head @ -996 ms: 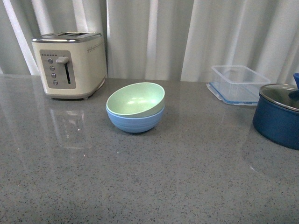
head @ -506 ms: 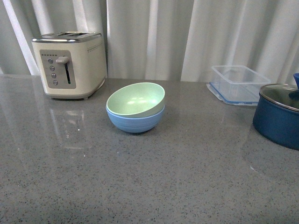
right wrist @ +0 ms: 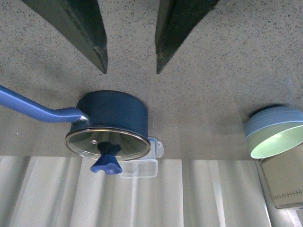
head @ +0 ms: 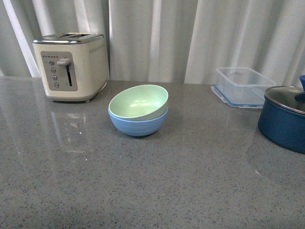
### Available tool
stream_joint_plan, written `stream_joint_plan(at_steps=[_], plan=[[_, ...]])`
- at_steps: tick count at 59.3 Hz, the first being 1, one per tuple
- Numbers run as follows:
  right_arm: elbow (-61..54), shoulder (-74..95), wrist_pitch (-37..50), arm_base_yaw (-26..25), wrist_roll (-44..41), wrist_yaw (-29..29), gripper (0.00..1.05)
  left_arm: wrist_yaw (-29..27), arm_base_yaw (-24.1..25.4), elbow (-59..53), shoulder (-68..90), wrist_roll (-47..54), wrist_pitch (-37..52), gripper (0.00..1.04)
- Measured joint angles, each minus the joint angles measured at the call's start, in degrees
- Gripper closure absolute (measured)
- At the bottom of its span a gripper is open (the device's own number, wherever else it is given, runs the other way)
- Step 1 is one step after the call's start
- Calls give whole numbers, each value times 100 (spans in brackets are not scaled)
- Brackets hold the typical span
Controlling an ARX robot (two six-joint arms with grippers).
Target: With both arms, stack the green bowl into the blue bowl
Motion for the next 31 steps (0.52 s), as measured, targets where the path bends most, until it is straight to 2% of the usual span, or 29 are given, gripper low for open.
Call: stream_joint_plan(at_steps=[23, 31], plan=[[0, -4, 0, 0, 7, 0, 8, 0, 0, 0, 0, 0, 0, 7], [0, -4, 0, 0, 2, 0, 10, 0, 0, 0, 0, 0, 0, 7]])
